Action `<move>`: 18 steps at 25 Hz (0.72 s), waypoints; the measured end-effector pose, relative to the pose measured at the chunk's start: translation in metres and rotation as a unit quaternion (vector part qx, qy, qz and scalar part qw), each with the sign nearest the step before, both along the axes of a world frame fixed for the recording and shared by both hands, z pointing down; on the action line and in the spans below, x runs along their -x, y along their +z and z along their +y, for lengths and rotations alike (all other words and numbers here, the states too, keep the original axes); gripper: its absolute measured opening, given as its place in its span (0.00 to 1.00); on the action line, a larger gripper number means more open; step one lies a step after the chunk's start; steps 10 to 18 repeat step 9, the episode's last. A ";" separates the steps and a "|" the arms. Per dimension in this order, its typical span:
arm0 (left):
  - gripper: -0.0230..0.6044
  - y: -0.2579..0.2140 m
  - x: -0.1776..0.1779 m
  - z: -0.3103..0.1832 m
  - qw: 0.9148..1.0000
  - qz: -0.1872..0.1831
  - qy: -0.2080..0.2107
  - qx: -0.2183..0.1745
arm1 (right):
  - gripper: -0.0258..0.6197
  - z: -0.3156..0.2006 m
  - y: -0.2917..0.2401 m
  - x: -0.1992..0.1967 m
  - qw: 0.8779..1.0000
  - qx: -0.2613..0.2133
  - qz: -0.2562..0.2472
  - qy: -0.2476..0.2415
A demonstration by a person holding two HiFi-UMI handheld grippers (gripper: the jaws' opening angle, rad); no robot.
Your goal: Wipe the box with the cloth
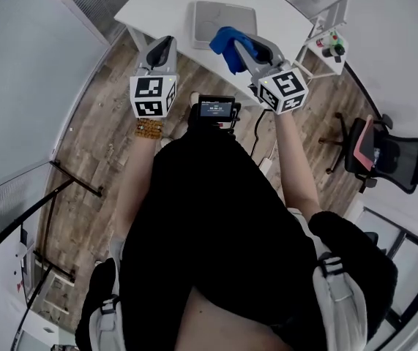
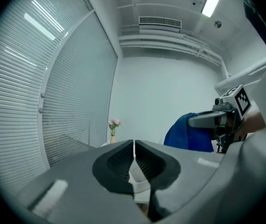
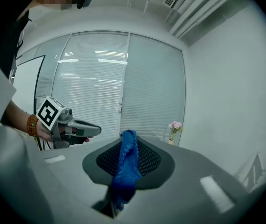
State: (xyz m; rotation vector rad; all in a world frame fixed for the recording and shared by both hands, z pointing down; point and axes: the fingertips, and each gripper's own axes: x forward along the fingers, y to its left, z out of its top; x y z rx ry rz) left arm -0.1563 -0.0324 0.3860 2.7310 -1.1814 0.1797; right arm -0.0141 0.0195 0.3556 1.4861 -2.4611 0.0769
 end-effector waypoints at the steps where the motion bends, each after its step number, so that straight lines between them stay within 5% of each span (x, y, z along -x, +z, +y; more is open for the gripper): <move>1: 0.04 -0.001 0.007 0.003 1.000 0.001 -0.004 0.000 | 0.16 0.003 0.000 0.003 1.000 0.000 0.003 0.000; 9: 0.04 0.000 0.058 0.028 1.000 0.006 -0.025 0.002 | 0.16 0.023 0.001 0.020 1.000 0.002 0.013 0.013; 18: 0.04 0.000 0.058 0.028 1.000 0.006 -0.025 0.002 | 0.16 0.023 0.001 0.020 1.000 0.002 0.013 0.013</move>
